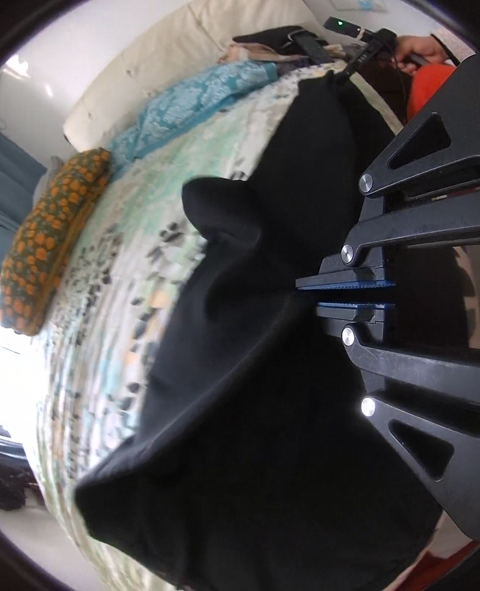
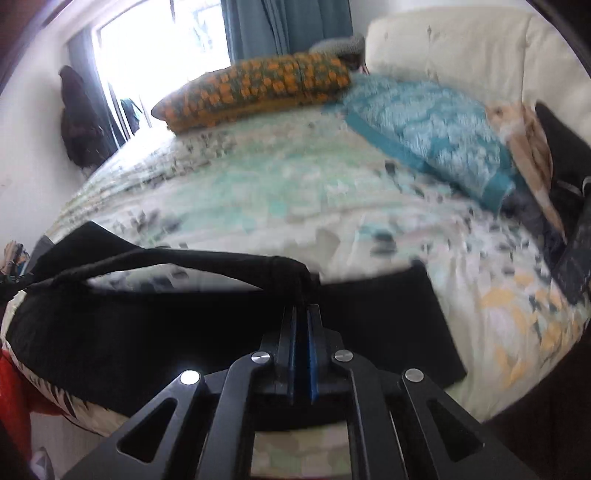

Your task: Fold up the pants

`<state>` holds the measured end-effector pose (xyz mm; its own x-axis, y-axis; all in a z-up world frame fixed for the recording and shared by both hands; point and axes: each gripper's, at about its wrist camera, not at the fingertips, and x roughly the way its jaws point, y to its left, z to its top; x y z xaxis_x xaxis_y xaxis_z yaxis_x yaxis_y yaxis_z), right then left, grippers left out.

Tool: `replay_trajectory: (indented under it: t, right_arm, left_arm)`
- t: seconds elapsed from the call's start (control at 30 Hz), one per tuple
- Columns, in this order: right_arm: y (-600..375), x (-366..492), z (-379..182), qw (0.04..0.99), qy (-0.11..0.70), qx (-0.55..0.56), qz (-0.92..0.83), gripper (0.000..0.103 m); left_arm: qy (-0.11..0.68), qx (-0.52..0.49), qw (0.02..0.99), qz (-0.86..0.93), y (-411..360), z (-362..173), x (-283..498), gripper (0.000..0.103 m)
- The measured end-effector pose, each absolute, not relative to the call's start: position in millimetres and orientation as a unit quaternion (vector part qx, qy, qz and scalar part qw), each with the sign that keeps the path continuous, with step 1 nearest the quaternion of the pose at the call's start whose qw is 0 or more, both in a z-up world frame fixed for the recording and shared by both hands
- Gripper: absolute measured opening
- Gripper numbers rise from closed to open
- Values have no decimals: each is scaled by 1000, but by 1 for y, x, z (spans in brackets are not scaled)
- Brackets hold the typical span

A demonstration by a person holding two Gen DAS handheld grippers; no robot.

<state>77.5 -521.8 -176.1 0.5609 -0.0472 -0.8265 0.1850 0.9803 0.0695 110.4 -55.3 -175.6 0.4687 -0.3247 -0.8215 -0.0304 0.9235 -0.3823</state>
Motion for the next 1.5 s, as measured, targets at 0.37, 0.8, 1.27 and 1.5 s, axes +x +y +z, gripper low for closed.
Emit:
replay_trajectory:
  t: [0.37, 0.8, 1.27, 1.5]
  right_arm:
    - [-553, 43, -179, 839, 456, 297, -26, 51]
    - [-536, 107, -196, 783, 585, 208, -42, 13]
    - [-573, 102, -168, 797, 587, 50, -130, 4]
    - [-581, 94, -157, 811, 563, 39, -152, 4]
  left_arm:
    - [482, -173, 852, -107, -53, -161, 110, 3]
    - [467, -177, 859, -107, -48, -154, 105, 3]
    - [498, -95, 847, -160, -125, -165, 36, 3]
    - [508, -86, 838, -180, -141, -164, 33, 3]
